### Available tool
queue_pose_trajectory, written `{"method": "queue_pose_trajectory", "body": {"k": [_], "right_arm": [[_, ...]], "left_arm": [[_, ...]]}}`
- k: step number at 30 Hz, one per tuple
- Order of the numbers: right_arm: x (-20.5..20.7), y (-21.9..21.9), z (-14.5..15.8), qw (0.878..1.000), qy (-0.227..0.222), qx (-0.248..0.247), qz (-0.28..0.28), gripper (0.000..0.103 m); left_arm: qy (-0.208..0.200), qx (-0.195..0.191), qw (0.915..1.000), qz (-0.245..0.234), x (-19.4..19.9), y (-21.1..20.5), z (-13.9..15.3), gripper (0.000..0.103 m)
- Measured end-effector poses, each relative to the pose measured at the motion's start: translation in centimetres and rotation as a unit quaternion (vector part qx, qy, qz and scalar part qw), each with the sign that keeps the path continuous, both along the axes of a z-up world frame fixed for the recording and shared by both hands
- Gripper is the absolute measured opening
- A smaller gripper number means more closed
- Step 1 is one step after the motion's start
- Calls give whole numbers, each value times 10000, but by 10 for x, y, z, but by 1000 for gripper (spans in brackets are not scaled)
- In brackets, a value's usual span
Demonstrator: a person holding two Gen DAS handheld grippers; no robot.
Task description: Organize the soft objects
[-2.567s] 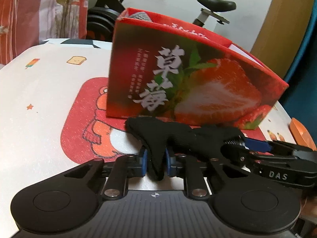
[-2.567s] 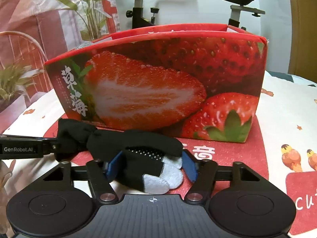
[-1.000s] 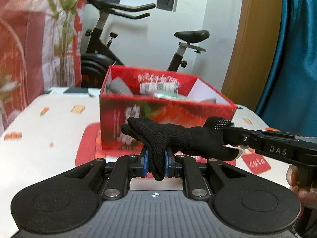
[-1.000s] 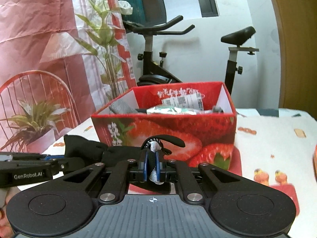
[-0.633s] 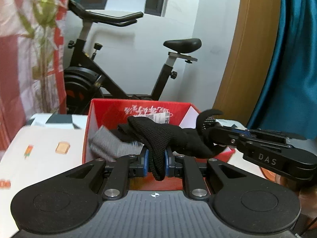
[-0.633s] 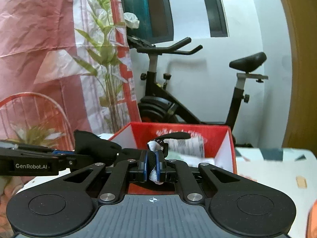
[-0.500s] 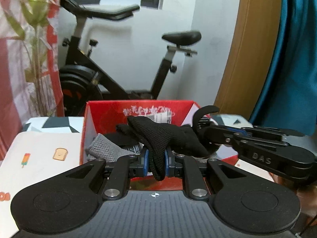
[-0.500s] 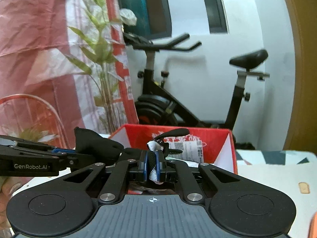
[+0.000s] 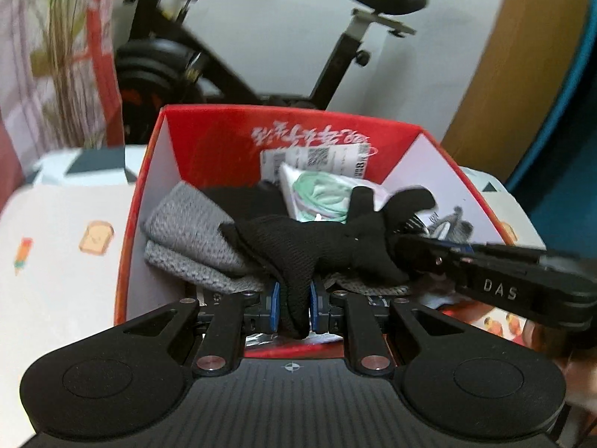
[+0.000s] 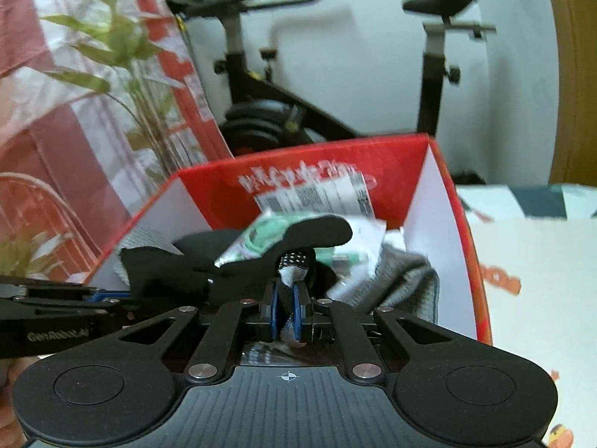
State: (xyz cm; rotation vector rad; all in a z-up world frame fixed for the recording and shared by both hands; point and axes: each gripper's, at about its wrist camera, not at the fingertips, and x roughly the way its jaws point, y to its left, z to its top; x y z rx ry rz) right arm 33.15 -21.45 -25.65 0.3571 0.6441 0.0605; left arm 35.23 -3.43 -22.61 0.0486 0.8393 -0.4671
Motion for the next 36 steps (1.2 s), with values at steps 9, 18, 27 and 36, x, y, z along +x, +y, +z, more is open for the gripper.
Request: {"method": "queue_pose_trajectory", "body": {"k": [9, 18, 27, 36], "right_arm": [[32, 7, -9, 9976, 551, -428, -7, 8], [43, 0, -11, 9954, 886, -341, 146, 8], [19, 0, 12, 9947, 818, -602, 125, 22], [-24, 8, 60, 9949, 259, -972, 28, 78]], "left_arm": [[239, 229, 9995, 22, 28, -8, -15, 17], [245, 11, 9997, 47, 26, -1, -18, 37], [-441, 121, 9987, 208, -14, 4, 21, 76], [-1378, 402, 9875, 657, -60, 11, 74, 101]]}}
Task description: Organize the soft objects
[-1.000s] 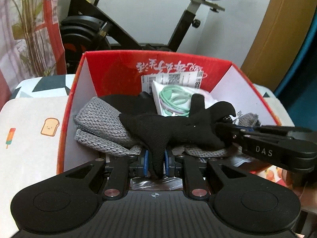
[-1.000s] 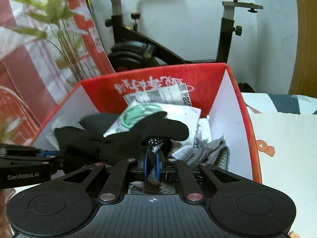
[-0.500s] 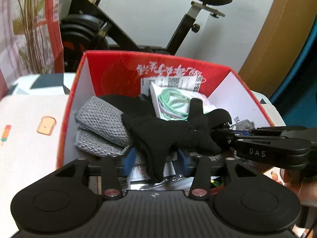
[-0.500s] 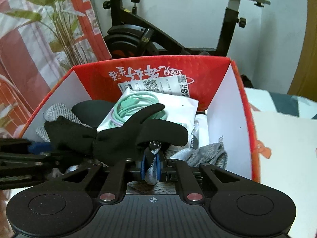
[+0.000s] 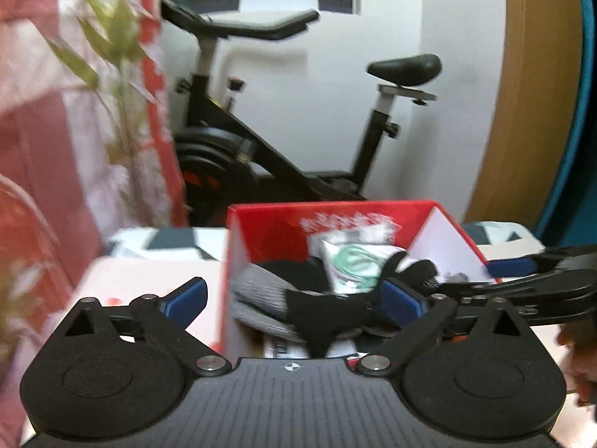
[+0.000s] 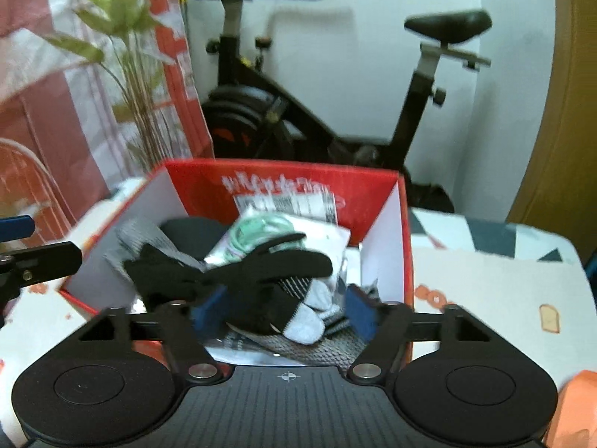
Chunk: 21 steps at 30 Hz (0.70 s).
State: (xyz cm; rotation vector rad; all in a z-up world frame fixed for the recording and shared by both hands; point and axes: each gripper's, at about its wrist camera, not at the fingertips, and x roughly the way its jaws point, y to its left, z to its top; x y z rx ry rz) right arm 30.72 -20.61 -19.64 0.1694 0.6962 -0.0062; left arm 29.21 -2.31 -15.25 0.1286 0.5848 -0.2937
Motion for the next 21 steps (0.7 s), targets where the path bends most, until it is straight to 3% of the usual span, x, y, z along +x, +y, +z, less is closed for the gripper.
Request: {"method": "queue_pose_trajectory", "body": {"k": [5, 14, 21], "right_arm": [[-33, 2, 36, 9990, -451, -66, 14, 103], [-110, 5, 95, 9933, -1133, 4, -228, 103], [-185, 19, 132, 9827, -1807, -158, -377, 103]], "left_arm": [[-348, 253, 9987, 260, -25, 6, 24, 103], [-861, 182, 9936, 711, -87, 18, 63, 103], [-1126, -284, 9908, 694, -147, 34, 103, 103]]}}
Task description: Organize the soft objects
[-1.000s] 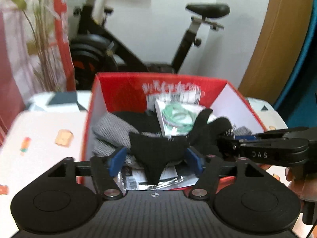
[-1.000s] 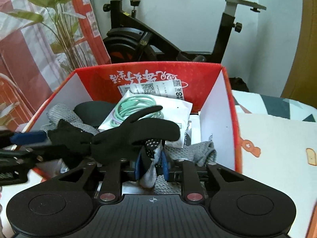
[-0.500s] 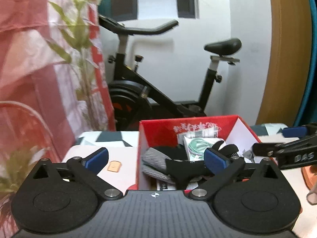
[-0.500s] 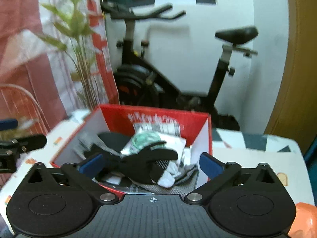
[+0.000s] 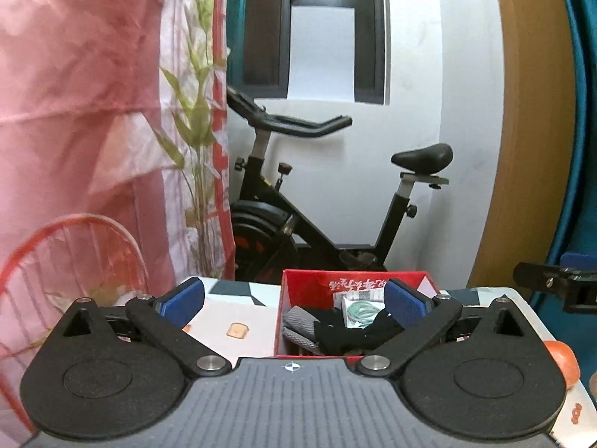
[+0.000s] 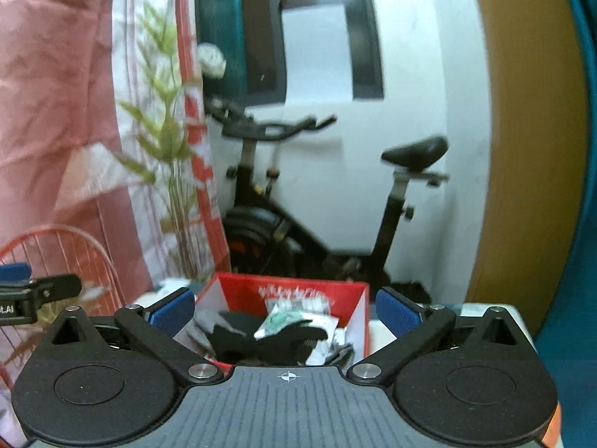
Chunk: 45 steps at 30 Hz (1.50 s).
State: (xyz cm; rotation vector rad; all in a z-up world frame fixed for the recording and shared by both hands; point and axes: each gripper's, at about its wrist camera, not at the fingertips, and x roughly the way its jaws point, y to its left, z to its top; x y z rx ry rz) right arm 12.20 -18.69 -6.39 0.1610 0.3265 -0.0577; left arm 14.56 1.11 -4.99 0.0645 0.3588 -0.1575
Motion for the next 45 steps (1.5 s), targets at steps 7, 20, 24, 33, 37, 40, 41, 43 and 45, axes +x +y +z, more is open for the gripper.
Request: {"method": "queue_pose_trajectory", "body": {"k": [7, 20, 24, 33, 37, 40, 41, 43, 45], "right_arm": [[-77, 13, 16, 9985, -341, 420, -51, 103], [-144, 24, 43, 9981, -611, 30, -84, 103], [-140, 31, 43, 9986, -518, 47, -22, 103], [-142, 41, 45, 9981, -613, -93, 5, 103], [-140, 45, 47, 9980, -617, -113, 2, 103], [-139, 46, 47, 9980, -613, -119, -8, 103], [-139, 45, 47, 9981, -607, -114, -20, 103], [-138, 45, 46, 9981, -603, -85, -33, 103], [-139, 43, 46, 9981, -601, -91, -24, 103]], "left_arm": [[-443, 322, 9984, 167, -63, 1, 22, 103], [-411, -239, 9979, 444, -118, 22, 28, 103], [-462, -226, 9975, 484, -122, 24, 30, 103], [-481, -204, 9969, 580, -129, 24, 30, 103], [-515, -179, 9964, 647, -133, 24, 31, 103], [-488, -177, 9965, 650, -133, 24, 30, 103], [-476, -179, 9966, 641, -133, 24, 30, 103], [-484, -158, 9965, 656, -134, 23, 30, 103], [-493, -135, 9964, 670, -134, 23, 30, 103]]}}
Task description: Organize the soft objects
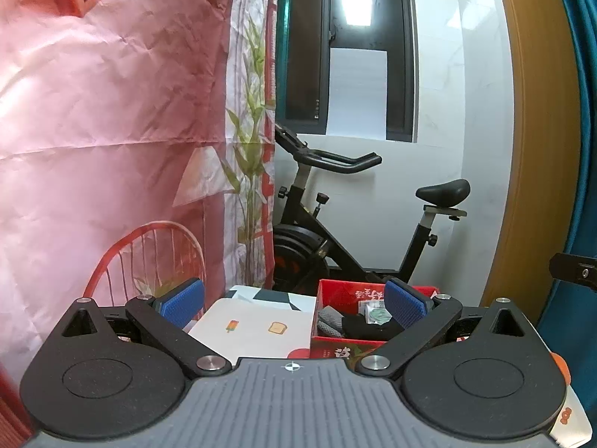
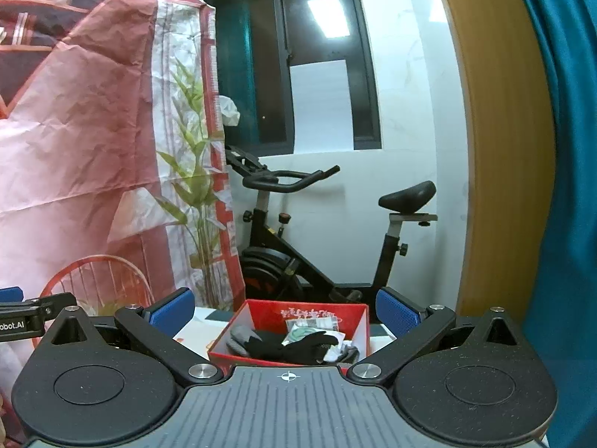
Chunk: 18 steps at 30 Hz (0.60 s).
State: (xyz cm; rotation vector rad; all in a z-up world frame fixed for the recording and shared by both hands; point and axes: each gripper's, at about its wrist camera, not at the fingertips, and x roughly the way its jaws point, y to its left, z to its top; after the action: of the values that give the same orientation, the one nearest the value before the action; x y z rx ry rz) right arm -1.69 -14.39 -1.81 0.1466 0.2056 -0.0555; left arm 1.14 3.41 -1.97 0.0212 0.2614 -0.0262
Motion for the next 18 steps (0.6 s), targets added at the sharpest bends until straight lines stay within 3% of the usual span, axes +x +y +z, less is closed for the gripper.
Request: {"method": "queue_pose_trajectory", "body": {"k": [18], "right_arm": [[1, -1, -2, 10000, 22, 38, -9, 103]], "left_arm": [[31, 70, 10000, 50, 1, 0, -1, 103]]}}
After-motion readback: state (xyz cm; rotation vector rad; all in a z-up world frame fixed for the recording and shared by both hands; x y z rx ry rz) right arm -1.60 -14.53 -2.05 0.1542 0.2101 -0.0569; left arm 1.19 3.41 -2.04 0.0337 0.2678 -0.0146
